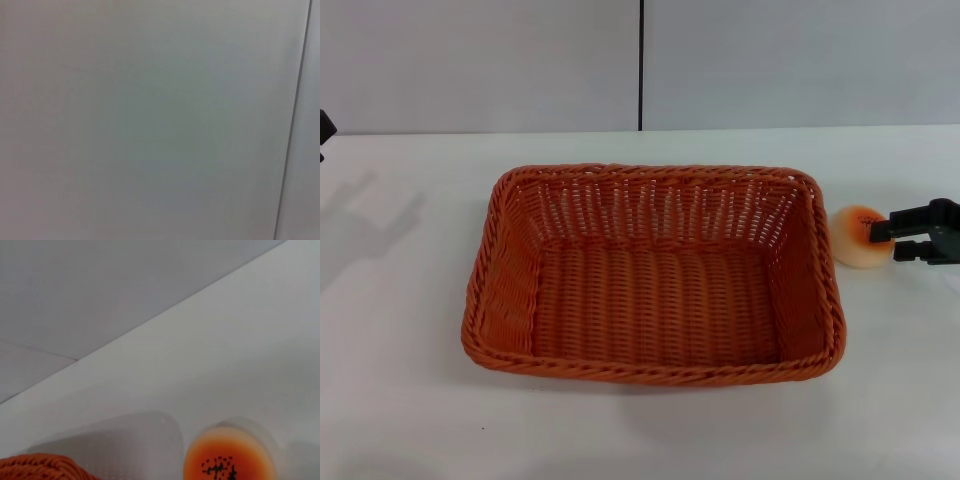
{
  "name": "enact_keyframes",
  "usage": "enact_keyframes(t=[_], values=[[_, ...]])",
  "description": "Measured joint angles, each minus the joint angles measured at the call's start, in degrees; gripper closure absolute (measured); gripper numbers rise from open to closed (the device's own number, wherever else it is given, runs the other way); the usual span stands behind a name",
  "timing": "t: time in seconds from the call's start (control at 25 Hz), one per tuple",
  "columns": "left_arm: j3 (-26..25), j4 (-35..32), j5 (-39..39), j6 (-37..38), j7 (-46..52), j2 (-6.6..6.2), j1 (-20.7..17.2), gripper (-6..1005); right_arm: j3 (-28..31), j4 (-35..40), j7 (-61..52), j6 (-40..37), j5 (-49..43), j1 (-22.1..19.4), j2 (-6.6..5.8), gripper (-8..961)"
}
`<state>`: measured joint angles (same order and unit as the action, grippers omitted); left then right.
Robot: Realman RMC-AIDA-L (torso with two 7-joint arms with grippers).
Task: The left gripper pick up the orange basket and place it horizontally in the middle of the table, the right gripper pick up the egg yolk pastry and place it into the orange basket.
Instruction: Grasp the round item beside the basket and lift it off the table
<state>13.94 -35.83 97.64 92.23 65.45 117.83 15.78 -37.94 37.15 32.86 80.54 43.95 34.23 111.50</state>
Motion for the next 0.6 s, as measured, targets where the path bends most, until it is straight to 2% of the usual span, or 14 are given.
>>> enact_keyframes(t=[0.56, 0.6], values=[[0.3, 0.18, 0.45, -1.24, -0.83, -0.15, 0.22, 166, 0.01, -2.42, 2.94, -5.21, -0.16, 1.55, 0.81, 456], [0.3, 0.18, 0.45, -1.24, -0.83, -0.15, 0.22, 166, 0.01, -2.42, 2.94, -5.21, -0.16, 1.55, 0.81, 486]])
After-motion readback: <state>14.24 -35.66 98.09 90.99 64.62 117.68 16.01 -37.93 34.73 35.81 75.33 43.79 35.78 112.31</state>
